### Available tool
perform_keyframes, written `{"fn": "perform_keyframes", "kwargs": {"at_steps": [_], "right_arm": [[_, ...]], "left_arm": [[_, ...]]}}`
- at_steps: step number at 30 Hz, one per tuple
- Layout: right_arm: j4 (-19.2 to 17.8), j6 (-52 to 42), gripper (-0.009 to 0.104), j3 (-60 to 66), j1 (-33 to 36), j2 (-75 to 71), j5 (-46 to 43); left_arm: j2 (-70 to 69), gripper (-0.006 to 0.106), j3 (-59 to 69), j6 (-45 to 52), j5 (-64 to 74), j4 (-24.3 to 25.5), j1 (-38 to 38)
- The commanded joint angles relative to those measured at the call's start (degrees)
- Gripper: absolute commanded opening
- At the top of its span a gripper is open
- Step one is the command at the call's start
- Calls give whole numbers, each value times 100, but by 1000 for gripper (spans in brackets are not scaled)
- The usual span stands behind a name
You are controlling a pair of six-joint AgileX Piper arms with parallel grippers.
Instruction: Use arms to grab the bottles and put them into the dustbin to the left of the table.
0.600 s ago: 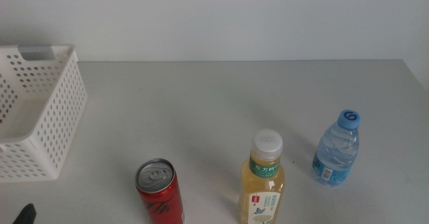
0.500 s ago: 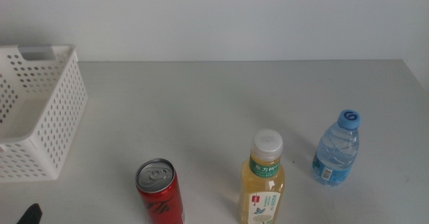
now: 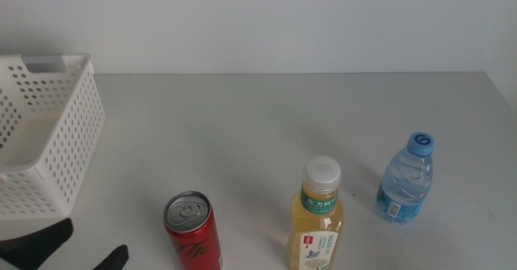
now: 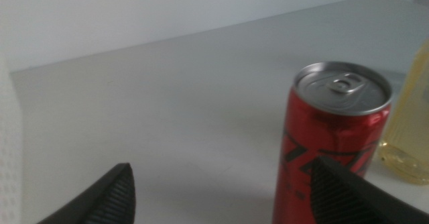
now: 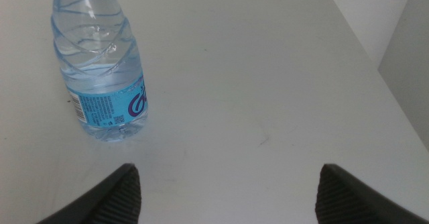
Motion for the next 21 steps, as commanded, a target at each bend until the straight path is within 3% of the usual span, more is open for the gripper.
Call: {"fn": "perform_keyframes", "kwargs": {"at_steps": [1, 10, 21], "right_arm": [[-66, -73, 67, -3, -30, -126, -360], [-66, -73, 67, -3, -30, -126, -360], [-66, -73, 67, -3, -30, -126, -360]], "left_arm": [[558, 87, 7, 13, -1106, -1, -380], [2122, 87, 19, 13, -3217, 71, -1117], [3033, 87, 19, 13, -4695, 255, -1226]]}}
